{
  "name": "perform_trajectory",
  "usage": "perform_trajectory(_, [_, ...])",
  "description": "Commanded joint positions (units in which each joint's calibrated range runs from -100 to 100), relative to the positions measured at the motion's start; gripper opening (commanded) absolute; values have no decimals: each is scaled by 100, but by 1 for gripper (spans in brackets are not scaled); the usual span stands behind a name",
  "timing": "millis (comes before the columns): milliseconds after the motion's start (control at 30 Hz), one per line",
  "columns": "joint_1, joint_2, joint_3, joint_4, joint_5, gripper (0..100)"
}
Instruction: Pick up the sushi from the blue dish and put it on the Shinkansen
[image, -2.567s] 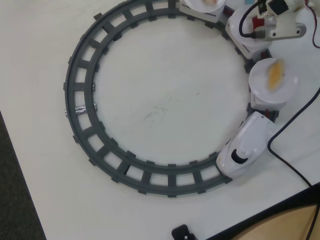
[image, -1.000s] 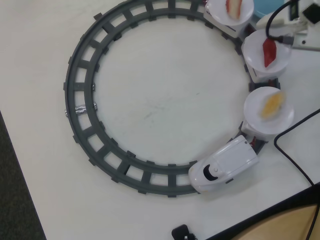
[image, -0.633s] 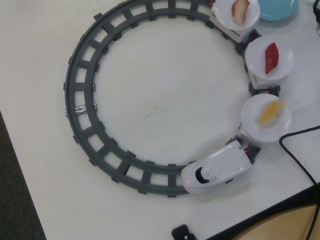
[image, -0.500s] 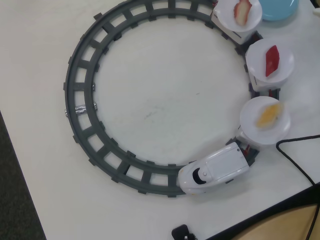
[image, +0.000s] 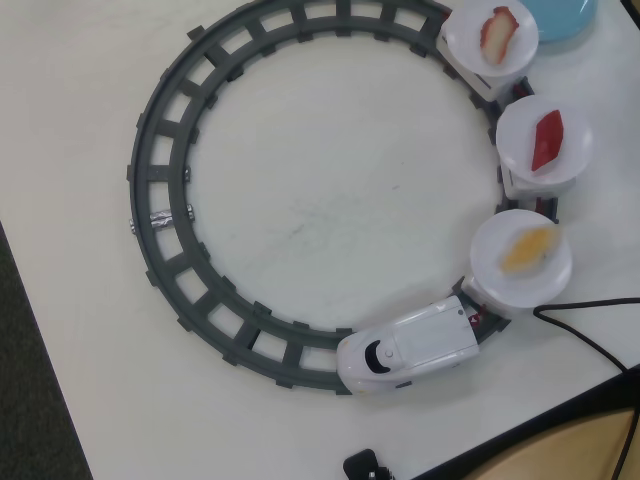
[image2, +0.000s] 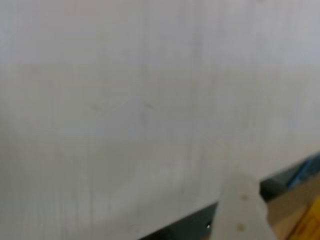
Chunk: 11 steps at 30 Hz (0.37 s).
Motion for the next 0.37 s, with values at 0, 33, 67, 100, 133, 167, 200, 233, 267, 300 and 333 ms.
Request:
perform_trajectory(0, [283, -677, 290, 149, 15, 35])
perform_trajectory(33, [336, -828, 299, 252, 15, 35])
perform_trajectory(67, [318, -911, 308, 312, 21, 35])
perform_trajectory(100, [266, -970, 299, 354, 21, 35])
perform_trajectory(133, [195, -953, 299, 363, 21, 35])
perform_trajectory(167, [186, -936, 299, 363, 21, 35])
perform_trajectory(200, [186, -936, 299, 363, 21, 35])
perform_trajectory(233, [186, -936, 299, 363, 21, 35])
perform_trajectory(267, [169, -936, 299, 363, 21, 35])
perform_trajectory(300, [151, -936, 299, 363, 21, 35])
perform_trajectory(333, [151, -936, 299, 363, 21, 35])
